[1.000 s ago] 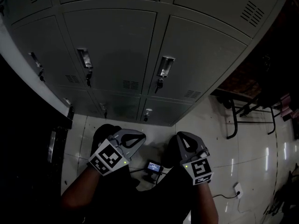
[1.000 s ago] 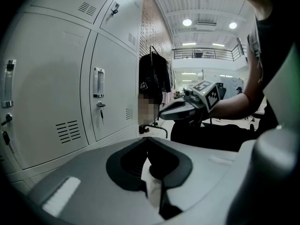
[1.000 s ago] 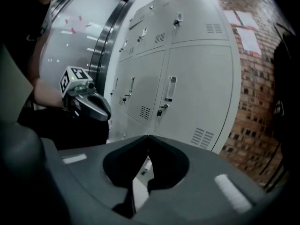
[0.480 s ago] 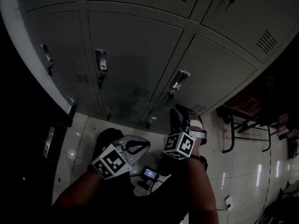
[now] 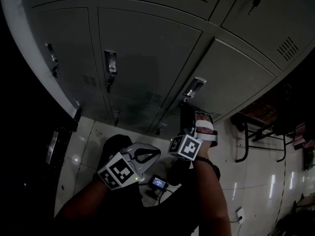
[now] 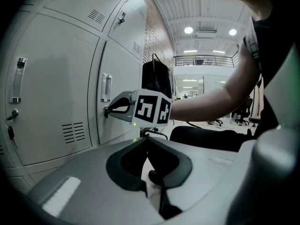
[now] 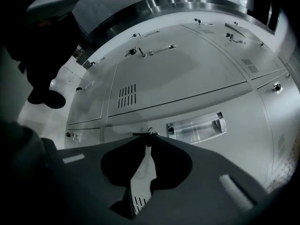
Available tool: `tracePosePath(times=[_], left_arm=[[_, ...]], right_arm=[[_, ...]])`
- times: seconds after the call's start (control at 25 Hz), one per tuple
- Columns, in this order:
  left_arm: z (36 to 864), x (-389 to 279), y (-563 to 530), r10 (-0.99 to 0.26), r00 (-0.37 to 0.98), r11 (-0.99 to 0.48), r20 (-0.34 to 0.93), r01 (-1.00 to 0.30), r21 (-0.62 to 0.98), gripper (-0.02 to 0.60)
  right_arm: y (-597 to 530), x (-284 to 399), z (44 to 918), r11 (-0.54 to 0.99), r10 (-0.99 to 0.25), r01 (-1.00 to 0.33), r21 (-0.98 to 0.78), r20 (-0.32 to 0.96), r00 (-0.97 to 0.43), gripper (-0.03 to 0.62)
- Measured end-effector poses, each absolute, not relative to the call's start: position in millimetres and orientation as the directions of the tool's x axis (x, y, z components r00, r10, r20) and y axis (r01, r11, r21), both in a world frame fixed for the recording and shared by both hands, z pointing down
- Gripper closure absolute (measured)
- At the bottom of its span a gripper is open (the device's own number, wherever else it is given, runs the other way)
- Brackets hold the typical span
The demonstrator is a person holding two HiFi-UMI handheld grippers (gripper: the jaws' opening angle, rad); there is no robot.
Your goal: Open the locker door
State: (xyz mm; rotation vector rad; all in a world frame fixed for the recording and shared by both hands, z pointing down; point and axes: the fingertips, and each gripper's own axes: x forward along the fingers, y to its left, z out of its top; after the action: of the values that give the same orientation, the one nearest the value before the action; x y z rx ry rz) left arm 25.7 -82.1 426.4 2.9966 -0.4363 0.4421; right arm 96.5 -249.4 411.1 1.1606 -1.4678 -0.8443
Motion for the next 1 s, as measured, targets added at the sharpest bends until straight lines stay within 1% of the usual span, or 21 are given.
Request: tracePosePath(times=[0.24,0.44,0.64,1.0], left_arm=[[429.0,25.9,-81.7,-0.268,0.914,-0.956,0.306,-0.291,0.032,0.569],[431.3,27.0,-82.1,-0.27,0.909,-0.956,0.318,-0.293,0.026,0.569],[433.9,31.0,-81.1,-0.265,0.905,-0.957,0.333,-0.288,0.019,0.569],[437.8,34.2,-81.2,-0.267,0.894,-0.957,0.359,-0.289,0.007,0.569]], right_arm=[[-195.3,98.6,410.7,0.265,-0.964,-0.225,0.938,0.259,-0.056,0.555],[-134.6,118.1,411.4,0.265,-0.964,-0.265,0.927,0.251,-0.086,0.551],[-82.5,158.2,414.1,0.266,-0.963,-0.279,0.923,0.267,-0.033,0.549],[-35.9,238.4,417.6,0.258,-0.953,-0.217,0.941,0.285,0.101,0.549]])
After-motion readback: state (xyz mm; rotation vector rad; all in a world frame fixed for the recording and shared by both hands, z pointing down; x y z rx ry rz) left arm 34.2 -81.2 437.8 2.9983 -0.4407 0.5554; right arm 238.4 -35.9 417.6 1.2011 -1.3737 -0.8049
